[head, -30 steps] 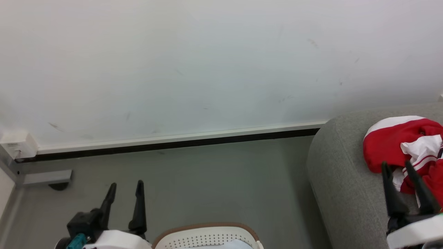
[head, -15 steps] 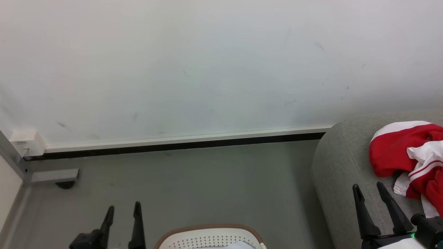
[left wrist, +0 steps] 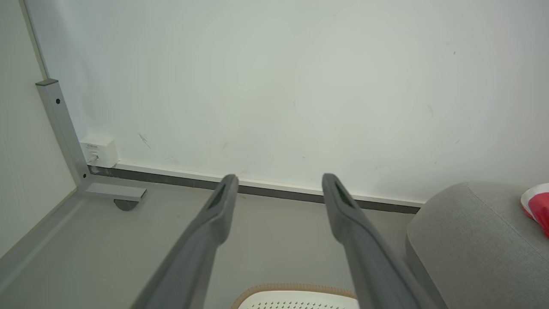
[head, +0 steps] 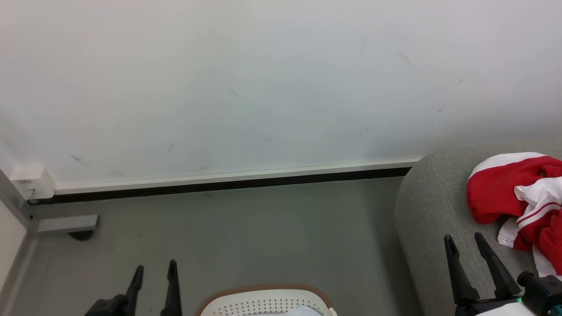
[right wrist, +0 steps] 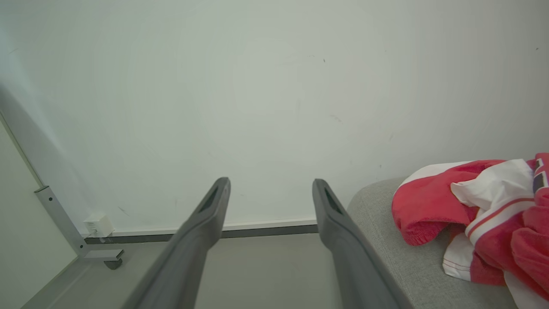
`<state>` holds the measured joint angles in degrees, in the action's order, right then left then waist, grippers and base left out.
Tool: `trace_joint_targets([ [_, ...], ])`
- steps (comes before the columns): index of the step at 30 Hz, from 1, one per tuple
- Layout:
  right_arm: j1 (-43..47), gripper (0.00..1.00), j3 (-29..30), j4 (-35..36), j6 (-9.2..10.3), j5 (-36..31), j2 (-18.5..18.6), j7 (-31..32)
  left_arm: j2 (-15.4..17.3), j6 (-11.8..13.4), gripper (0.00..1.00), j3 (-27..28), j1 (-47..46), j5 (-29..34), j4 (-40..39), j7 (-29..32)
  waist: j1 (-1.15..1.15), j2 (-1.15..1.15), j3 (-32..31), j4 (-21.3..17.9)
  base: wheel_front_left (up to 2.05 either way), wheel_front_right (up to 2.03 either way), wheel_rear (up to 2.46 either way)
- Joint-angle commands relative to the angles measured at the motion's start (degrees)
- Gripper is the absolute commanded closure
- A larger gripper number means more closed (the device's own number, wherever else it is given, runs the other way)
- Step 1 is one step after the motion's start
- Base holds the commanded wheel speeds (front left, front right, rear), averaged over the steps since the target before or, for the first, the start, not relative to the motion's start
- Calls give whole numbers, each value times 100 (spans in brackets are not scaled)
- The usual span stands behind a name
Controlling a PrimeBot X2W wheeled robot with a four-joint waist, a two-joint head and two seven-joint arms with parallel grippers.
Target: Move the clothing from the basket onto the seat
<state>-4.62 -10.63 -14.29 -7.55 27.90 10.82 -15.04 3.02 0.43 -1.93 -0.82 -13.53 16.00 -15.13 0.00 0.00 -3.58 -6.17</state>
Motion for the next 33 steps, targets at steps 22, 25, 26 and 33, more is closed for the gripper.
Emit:
trace_joint_targets([
  [22, 21, 100, 316, -111, 1, 1311, -181, 442, -31, -216, 100, 202, -104, -1572, 136, 464, 0, 0, 37, 65, 0, 0, 0],
  [25, 8, 100, 378, -103, 2, 1540, -208, 516, -30, -241, 100, 226, -123, -1852, 114, 533, 0, 0, 46, 80, 0, 0, 0],
  [26, 4, 100, 397, -101, 2, 1612, -217, 541, -29, -250, 100, 234, -129, -1944, 108, 557, 0, 0, 49, 85, 0, 0, 0],
  [33, -24, 100, 534, -86, 2, 2114, -271, 705, -26, -306, 100, 293, -177, -2556, 70, 716, 0, 0, 69, 120, 0, 0, 0],
])
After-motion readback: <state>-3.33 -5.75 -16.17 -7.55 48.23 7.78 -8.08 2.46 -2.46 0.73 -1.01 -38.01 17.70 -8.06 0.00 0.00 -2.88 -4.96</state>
